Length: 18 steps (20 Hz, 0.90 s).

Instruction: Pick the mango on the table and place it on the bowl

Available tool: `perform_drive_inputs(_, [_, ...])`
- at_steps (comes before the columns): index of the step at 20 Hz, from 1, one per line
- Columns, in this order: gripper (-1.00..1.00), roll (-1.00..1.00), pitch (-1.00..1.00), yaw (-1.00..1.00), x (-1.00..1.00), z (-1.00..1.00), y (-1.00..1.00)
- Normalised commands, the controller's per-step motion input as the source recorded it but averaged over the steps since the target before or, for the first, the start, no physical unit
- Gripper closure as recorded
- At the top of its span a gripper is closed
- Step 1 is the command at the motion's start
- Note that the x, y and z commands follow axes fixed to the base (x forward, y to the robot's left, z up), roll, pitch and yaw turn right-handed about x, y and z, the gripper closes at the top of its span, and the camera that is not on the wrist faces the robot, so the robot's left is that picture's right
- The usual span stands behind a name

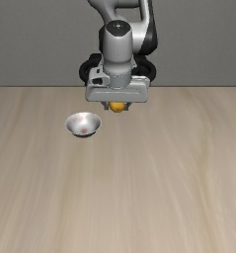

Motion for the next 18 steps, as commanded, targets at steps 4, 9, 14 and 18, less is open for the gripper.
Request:
perform_drive_inputs(4, [1.0, 0.0, 0.0, 0.0, 0.0, 0.0, -1.0])
perform_drive_inputs(9, [-1.0, 0.0, 0.0, 0.0, 0.0, 0.0, -0.6])
perform_drive_inputs(14, [-1.0, 0.0, 0.0, 0.0, 0.0, 0.0, 0.0])
perform_drive_inputs(18, [-1.0, 0.0, 0.0, 0.0, 0.0, 0.0, 0.0])
